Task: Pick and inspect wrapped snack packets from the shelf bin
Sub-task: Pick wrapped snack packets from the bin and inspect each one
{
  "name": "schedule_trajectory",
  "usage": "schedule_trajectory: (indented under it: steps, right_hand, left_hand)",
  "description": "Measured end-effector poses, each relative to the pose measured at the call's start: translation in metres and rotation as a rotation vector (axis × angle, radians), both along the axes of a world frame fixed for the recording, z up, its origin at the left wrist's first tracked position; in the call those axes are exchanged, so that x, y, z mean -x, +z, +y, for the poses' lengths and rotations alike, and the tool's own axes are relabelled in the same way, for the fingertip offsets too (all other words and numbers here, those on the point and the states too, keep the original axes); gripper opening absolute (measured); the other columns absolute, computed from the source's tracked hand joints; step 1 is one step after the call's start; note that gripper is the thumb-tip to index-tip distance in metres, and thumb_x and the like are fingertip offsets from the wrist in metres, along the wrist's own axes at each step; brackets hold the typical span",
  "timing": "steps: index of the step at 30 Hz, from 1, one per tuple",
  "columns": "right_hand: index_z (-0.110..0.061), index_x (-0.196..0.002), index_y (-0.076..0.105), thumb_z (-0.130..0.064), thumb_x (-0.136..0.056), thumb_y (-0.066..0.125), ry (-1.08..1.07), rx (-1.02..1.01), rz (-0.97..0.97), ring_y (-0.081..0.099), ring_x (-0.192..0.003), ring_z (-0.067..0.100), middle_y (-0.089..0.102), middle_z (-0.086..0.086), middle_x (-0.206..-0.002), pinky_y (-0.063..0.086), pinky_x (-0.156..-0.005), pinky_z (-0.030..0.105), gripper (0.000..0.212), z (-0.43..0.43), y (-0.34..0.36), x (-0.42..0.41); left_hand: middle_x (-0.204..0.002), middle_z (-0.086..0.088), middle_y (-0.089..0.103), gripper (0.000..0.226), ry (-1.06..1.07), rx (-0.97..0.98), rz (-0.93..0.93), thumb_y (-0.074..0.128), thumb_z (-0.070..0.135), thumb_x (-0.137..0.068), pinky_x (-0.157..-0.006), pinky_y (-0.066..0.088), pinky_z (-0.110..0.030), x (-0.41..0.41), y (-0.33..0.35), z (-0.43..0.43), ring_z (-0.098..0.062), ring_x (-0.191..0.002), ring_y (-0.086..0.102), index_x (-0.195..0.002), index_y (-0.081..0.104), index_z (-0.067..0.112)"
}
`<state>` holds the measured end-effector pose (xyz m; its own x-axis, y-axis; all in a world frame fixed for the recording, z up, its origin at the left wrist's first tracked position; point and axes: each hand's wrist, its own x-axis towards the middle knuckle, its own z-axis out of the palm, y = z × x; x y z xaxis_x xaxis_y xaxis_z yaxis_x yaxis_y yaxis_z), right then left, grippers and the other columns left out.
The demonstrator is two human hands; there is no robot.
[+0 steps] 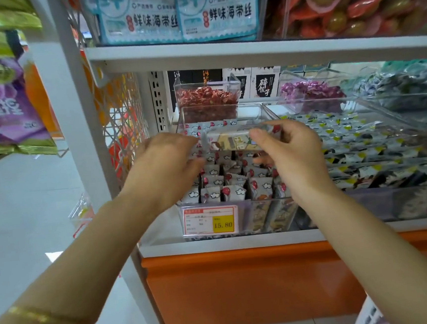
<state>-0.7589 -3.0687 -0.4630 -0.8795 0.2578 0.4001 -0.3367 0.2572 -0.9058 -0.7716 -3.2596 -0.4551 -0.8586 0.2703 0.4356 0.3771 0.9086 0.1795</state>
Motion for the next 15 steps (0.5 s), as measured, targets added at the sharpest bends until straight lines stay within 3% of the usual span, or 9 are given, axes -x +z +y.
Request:
schedule_trajectory:
  steps: [2,4,6,8,12,15]
  right_hand:
    - [-0.016,-0.093,0.060,-0.027,-0.087,0.064,-0.055,-0.060,-0.006,0.069,-0.065,0.019,0.066,0.008,-0.089,0.056,-0.068,0.042,0.013,0.001,0.001,0.008]
    - [-0.012,-0.095,0.058,-0.027,-0.088,0.063,-0.089,-0.088,-0.018,0.068,-0.074,0.028,0.063,0.021,-0.099,0.056,-0.068,0.037,0.017,0.002,-0.002,0.016]
    - [-0.014,-0.103,0.056,-0.026,-0.088,0.063,-0.085,-0.032,-0.022,0.068,-0.065,0.017,0.062,0.017,-0.103,0.053,-0.057,0.020,0.020,0.004,-0.005,0.020]
    - [-0.011,-0.110,0.056,-0.025,-0.087,0.064,-0.090,0.003,-0.025,0.068,-0.065,0.015,0.062,0.012,-0.104,0.050,-0.054,0.016,0.027,0.005,-0.009,0.023]
    - [-0.016,-0.105,0.055,-0.026,-0.087,0.064,-0.083,0.016,0.006,0.068,-0.065,0.013,0.062,0.010,-0.102,0.047,-0.051,0.011,0.022,0.006,-0.012,0.026]
    - [-0.021,-0.100,0.052,-0.026,-0.088,0.064,-0.068,-0.002,0.021,0.068,-0.068,0.014,0.061,0.007,-0.100,0.046,-0.052,0.009,0.018,0.006,-0.011,0.026]
  left_hand:
    - [-0.134,-0.004,0.052,0.039,0.022,0.212,-0.160,0.035,0.038,-0.097,-0.115,0.007,-0.050,0.017,0.004,0.009,-0.022,-0.132,0.036,-0.131,0.048,0.023]
    - [-0.140,-0.005,0.047,0.044,0.042,0.403,-0.262,0.025,0.040,-0.099,-0.113,-0.001,-0.056,0.034,0.009,0.017,-0.022,-0.136,0.031,-0.137,0.041,0.026]
    - [-0.147,-0.004,0.039,0.049,0.060,0.561,-0.321,0.017,0.042,-0.099,-0.111,-0.005,-0.059,0.048,0.012,0.023,-0.022,-0.141,0.024,-0.143,0.033,0.028]
    - [-0.153,0.001,0.030,0.051,0.083,0.668,-0.385,0.012,0.044,-0.099,-0.111,-0.007,-0.060,0.057,0.013,0.028,-0.022,-0.143,0.019,-0.146,0.024,0.030]
    - [-0.151,0.002,0.033,0.052,0.114,0.767,-0.390,0.010,0.043,-0.099,-0.112,-0.002,-0.060,0.057,0.012,0.033,-0.025,-0.140,0.028,-0.146,0.025,0.026]
    - [-0.141,-0.003,0.047,0.050,0.100,0.667,-0.321,0.012,0.039,-0.099,-0.113,0.002,-0.058,0.046,0.010,0.029,-0.024,-0.132,0.039,-0.140,0.036,0.023]
